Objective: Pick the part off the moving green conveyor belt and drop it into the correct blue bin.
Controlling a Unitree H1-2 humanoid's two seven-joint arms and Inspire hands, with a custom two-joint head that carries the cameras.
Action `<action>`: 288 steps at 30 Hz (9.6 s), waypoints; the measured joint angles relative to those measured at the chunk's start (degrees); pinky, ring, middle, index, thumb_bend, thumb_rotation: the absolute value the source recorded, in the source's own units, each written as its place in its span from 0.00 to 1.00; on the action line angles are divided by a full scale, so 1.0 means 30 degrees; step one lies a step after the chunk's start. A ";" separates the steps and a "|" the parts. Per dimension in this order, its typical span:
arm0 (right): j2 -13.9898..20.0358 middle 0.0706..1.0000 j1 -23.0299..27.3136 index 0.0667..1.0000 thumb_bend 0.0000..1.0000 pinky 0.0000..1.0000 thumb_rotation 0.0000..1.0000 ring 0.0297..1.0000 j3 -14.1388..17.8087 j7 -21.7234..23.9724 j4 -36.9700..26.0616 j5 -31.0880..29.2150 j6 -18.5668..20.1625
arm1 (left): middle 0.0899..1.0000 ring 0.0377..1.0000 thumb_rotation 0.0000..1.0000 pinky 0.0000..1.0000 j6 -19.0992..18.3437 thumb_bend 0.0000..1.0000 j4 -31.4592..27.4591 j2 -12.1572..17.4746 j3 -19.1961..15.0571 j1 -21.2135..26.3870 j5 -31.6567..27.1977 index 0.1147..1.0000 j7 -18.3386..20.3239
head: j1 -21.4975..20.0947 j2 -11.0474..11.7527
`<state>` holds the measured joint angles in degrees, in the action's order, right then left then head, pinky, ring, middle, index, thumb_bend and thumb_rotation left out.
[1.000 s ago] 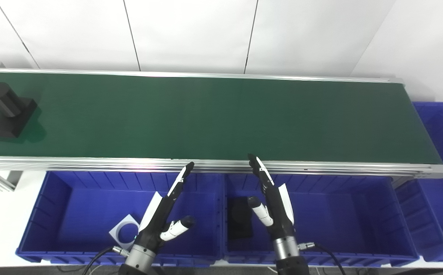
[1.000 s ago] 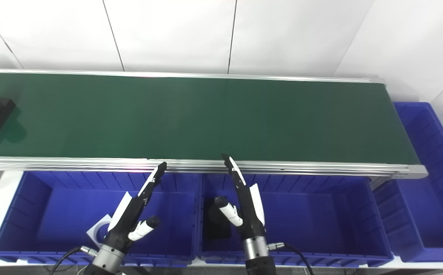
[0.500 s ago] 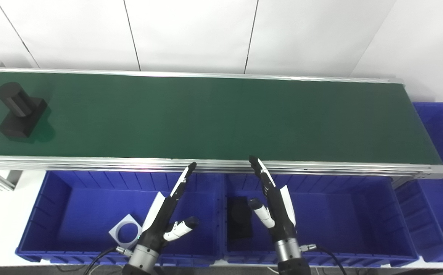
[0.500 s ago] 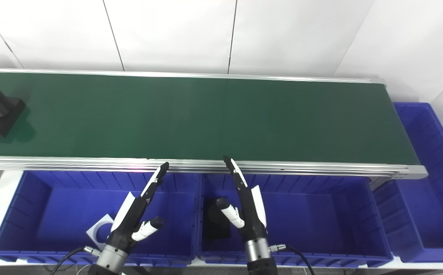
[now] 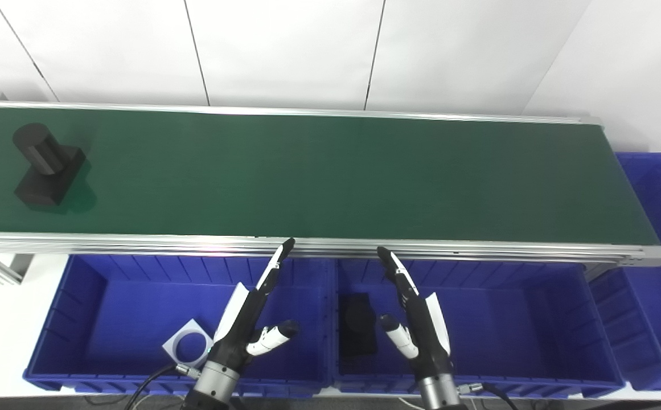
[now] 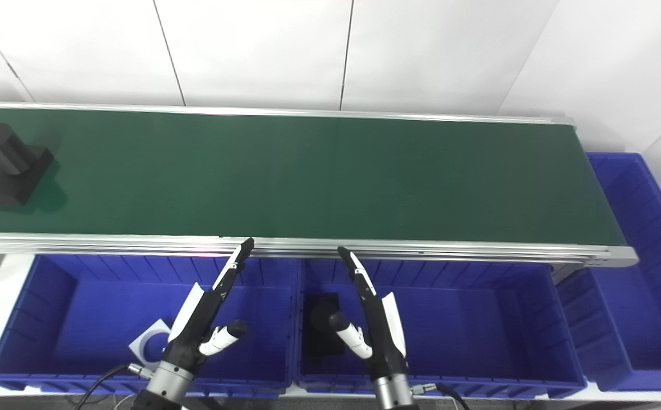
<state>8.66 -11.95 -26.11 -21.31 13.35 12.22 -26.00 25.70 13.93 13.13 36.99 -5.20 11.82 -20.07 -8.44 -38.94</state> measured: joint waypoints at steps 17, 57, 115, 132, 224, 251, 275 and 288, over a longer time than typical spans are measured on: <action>0.0004 0.94 0.0009 0.93 0.90 0.92 1.00 0.95 -0.0102 -0.0011 -0.0008 0.0205 0.0000 | 1.00 0.99 1.00 0.97 0.0000 0.84 0.0288 0.0006 0.0236 0.0108 -0.0033 1.00 0.0005 | 0.0088 0.0088; 0.0747 0.95 0.0863 0.95 0.91 0.98 1.00 0.97 -0.0951 -0.0861 0.1632 -0.0520 0.0000 | 0.94 0.94 1.00 0.88 -0.0011 0.79 0.2172 -0.0710 0.1067 0.0697 -0.0343 0.89 -0.1229 | 0.3805 0.3689; 0.1414 0.94 0.5665 0.93 0.90 0.93 0.88 0.95 -0.0181 -0.0951 -0.3289 -0.1041 0.0018 | 0.92 0.91 0.99 0.87 -0.0011 0.84 0.4387 -0.0793 0.2921 0.2051 -0.0024 0.88 -0.3061 | 0.3926 0.4599; -0.1195 0.88 0.9736 0.91 1.00 0.79 0.31 0.84 0.3113 0.2271 0.1174 -0.2322 0.0020 | 0.92 0.91 1.00 0.84 -0.0011 0.88 0.4488 -0.0965 0.3005 0.2284 -0.0020 0.88 -0.2870 | 0.3955 0.4746; -0.2426 0.87 1.7134 0.87 1.00 0.62 0.19 0.76 0.3269 0.1302 1.6090 0.2516 0.0019 | 0.90 0.88 0.94 0.85 -0.0011 0.83 0.4109 -0.1132 0.3518 0.2275 -0.0015 0.87 -0.2299 | 0.4424 0.4600; -0.2567 0.77 1.7023 0.80 0.96 0.59 0.24 0.67 0.3222 0.1344 1.6078 0.2227 0.0019 | 0.90 0.88 0.94 0.86 -0.0011 0.84 0.3683 -0.0899 0.3637 0.2158 -0.0027 0.87 -0.2333 | 0.4365 0.4424; -0.2398 0.25 1.7501 0.45 0.51 0.15 0.13 0.18 0.2750 0.1222 1.6621 0.3363 0.1111 | 0.90 0.88 0.93 0.86 -0.0011 0.84 0.3314 -0.0772 0.3513 0.1906 -0.0036 0.88 -0.2245 | 0.4277 0.4248; -0.1216 0.37 1.5652 0.48 0.52 0.25 0.00 0.30 0.1859 0.2629 1.2133 0.4529 0.2160 | 0.91 0.90 0.95 0.86 -0.0011 0.88 0.3315 -0.1036 0.3282 0.1901 -0.0036 0.89 -0.2013 | 0.2844 0.3399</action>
<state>5.01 35.00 -20.53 -13.43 49.75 25.80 -19.52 25.67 23.88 10.02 46.84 0.51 11.71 -26.11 0.10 -28.74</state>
